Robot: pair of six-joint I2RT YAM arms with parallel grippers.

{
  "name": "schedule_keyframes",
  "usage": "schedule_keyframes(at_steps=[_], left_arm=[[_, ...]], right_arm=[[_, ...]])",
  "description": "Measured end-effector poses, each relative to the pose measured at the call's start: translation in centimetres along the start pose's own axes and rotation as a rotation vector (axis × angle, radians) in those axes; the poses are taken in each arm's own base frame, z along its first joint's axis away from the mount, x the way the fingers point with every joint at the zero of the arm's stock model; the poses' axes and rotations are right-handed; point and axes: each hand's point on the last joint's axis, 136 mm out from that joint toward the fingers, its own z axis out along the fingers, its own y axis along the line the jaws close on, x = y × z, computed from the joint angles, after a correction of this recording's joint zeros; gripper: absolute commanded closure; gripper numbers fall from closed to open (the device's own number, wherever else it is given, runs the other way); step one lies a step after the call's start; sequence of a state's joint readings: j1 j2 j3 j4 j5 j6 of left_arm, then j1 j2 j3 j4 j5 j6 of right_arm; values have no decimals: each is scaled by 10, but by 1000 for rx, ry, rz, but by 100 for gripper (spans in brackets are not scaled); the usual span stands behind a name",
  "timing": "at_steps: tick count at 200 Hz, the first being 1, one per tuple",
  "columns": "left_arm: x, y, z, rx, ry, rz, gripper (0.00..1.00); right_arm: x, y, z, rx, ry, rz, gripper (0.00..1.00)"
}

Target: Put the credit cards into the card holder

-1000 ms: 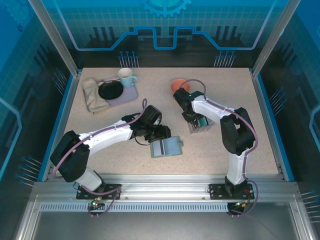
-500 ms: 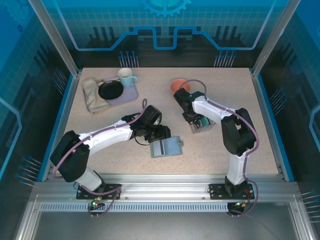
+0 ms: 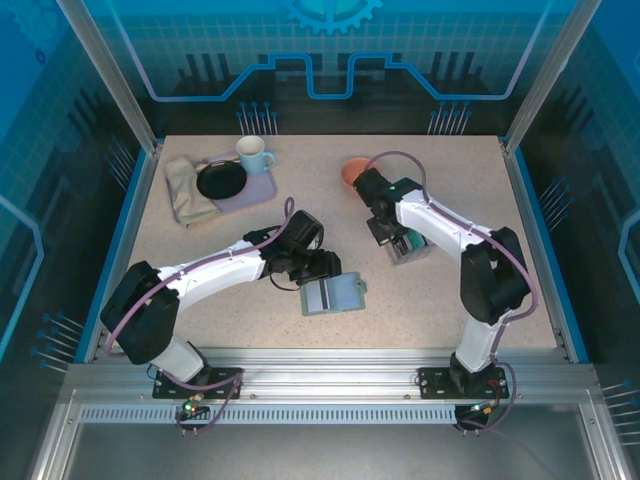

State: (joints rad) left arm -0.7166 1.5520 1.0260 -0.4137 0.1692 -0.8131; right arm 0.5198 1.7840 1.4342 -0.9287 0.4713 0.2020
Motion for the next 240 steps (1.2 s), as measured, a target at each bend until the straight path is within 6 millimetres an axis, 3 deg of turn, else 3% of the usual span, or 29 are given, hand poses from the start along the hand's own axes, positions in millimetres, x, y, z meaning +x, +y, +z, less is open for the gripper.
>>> schedule_keyframes(at_steps=[23,51,71,95,132,184,240], left_arm=[[-2,-2,-2,21,-5,-16,41],[-12,-6,-9,137,-29,-89,37],[-23,-4,-15,249,-51,-176,34],[-37,-12,-22,368,-62,-238,34],[-50,-52,-44,566,-68,-221,42],[-53,-72,-57,667,-62,-194,54],[-53,-79,-63,705,-61,-175,68]], right_arm=[[-1,2,-30,-127,-66,81,100],[2,-3,-77,-415,-202,303,100],[4,-2,-98,-629,-266,452,100],[6,20,-105,-857,-249,543,100],[7,49,-112,-1107,-183,618,100],[-6,56,-138,-1255,-209,611,99],[-8,60,-143,-1318,-199,608,99]])
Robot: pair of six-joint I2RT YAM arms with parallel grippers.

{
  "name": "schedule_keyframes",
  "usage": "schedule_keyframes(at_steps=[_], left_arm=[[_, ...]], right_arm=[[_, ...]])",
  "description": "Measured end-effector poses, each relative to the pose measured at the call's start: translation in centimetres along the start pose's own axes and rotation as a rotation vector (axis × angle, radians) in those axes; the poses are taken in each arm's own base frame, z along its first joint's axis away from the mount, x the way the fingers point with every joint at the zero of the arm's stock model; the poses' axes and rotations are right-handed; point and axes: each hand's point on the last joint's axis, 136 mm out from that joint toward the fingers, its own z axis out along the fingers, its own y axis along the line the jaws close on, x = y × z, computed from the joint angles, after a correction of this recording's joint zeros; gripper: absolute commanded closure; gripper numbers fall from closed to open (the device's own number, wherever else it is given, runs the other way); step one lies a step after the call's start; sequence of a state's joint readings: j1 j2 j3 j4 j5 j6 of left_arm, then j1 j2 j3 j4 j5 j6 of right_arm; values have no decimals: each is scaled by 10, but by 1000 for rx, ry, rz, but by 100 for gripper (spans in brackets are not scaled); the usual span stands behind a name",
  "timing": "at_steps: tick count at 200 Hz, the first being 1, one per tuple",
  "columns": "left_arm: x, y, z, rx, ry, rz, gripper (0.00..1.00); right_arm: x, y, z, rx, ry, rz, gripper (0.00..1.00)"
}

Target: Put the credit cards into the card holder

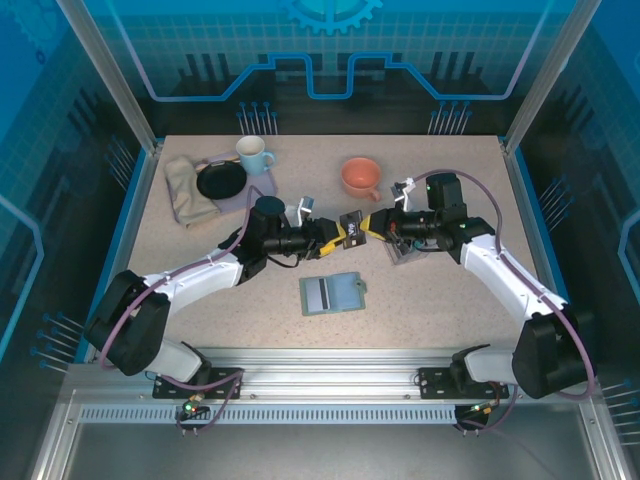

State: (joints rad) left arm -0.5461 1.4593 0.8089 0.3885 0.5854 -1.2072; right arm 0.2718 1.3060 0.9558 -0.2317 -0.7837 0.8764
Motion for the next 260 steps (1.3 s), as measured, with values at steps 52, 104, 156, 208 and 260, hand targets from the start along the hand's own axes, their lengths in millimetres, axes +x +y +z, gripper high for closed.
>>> schedule_keyframes(at_steps=[52,104,156,208,260], left_arm=[[0,-4,0,17,2,-3,81],[0,-4,-2,14,2,-4,97],[9,21,-24,-145,-49,31,100],[41,78,-36,-396,-36,79,100],[64,134,-27,-547,20,62,100]], right_arm=[[1,-7,6,1,28,19,97],[4,-22,11,39,49,28,84],[25,-68,14,255,94,8,49],[78,-121,36,624,257,-144,34],[93,-161,47,780,337,-166,31]])
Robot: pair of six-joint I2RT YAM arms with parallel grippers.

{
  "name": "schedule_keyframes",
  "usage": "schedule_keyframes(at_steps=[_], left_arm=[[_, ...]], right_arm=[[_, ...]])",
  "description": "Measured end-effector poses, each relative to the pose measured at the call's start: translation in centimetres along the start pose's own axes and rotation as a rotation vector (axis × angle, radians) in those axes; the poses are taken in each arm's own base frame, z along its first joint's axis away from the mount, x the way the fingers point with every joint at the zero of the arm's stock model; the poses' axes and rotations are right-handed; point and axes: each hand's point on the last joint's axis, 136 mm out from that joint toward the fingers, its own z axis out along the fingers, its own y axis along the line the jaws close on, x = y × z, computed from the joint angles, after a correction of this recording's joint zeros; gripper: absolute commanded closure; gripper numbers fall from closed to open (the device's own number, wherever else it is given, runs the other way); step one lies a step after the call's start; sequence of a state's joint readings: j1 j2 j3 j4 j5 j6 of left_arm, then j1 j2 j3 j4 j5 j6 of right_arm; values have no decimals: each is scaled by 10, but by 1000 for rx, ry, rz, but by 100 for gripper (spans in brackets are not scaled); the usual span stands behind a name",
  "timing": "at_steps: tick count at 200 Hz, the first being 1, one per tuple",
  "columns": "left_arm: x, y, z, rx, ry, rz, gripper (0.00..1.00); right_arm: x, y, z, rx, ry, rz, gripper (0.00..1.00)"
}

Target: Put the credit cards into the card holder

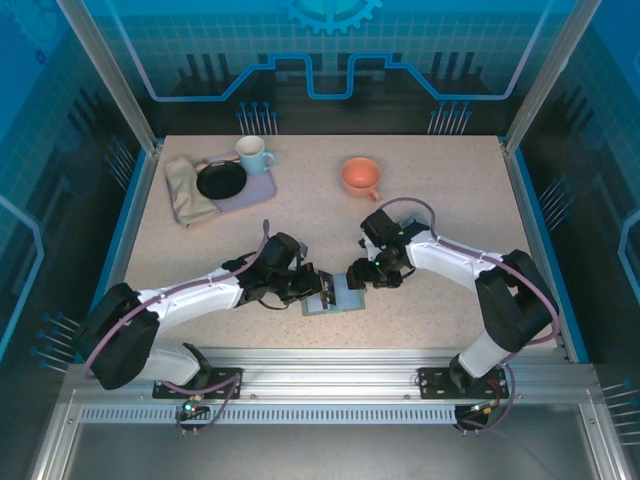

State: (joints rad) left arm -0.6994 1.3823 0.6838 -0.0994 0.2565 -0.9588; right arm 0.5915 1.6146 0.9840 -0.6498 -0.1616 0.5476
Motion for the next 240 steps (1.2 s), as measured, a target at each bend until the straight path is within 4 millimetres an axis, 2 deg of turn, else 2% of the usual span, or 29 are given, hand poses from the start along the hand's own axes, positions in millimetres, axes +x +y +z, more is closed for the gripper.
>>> schedule_keyframes(at_steps=[39,65,105,150,240], left_arm=[[-1,9,8,-30,-6,-3,100],[-3,11,10,-36,-14,12,100],[-4,18,26,-50,-3,11,100],[-4,14,39,-22,5,24,100],[-1,5,52,29,31,41,95]], right_arm=[[3,0,20,27,50,-20,33],[2,-3,28,39,62,-22,40],[1,-9,29,66,60,-10,62],[-2,-9,31,26,58,6,75],[-4,-10,31,-26,57,39,82]])
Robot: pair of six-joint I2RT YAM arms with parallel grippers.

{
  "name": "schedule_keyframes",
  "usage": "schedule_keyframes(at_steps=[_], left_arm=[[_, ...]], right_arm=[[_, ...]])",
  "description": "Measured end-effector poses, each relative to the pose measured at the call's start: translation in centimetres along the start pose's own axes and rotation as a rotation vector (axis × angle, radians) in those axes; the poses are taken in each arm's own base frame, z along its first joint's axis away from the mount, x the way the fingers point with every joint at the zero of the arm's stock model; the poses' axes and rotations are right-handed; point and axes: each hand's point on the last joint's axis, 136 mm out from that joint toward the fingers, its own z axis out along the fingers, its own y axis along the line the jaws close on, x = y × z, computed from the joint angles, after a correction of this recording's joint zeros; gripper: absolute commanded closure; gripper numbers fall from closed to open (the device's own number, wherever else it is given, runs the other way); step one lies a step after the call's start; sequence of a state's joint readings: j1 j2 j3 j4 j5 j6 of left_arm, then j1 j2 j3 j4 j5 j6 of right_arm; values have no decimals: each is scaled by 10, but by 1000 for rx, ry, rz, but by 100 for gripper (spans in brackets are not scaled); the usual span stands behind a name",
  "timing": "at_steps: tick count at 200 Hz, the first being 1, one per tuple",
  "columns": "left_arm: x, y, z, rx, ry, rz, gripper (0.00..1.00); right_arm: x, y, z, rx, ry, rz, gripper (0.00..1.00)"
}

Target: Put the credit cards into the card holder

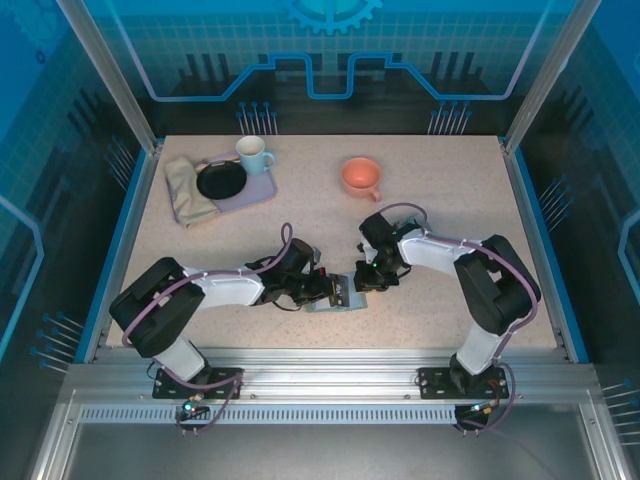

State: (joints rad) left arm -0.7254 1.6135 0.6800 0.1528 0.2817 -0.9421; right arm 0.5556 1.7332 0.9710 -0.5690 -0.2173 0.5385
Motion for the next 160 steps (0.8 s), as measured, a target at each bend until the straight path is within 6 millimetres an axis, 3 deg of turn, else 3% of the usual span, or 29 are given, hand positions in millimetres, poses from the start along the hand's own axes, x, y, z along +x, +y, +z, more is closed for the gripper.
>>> schedule_keyframes(at_steps=[90,132,160], left_arm=[[2,-11,15,-10,4,-53,91],[0,-7,15,-29,-28,-97,74],[-1,-6,8,-51,-51,-93,69]], right_arm=[[-1,-3,-1,-94,-17,60,89],[-1,-4,0,-126,-25,77,89],[-1,-3,0,-132,-25,84,89]])
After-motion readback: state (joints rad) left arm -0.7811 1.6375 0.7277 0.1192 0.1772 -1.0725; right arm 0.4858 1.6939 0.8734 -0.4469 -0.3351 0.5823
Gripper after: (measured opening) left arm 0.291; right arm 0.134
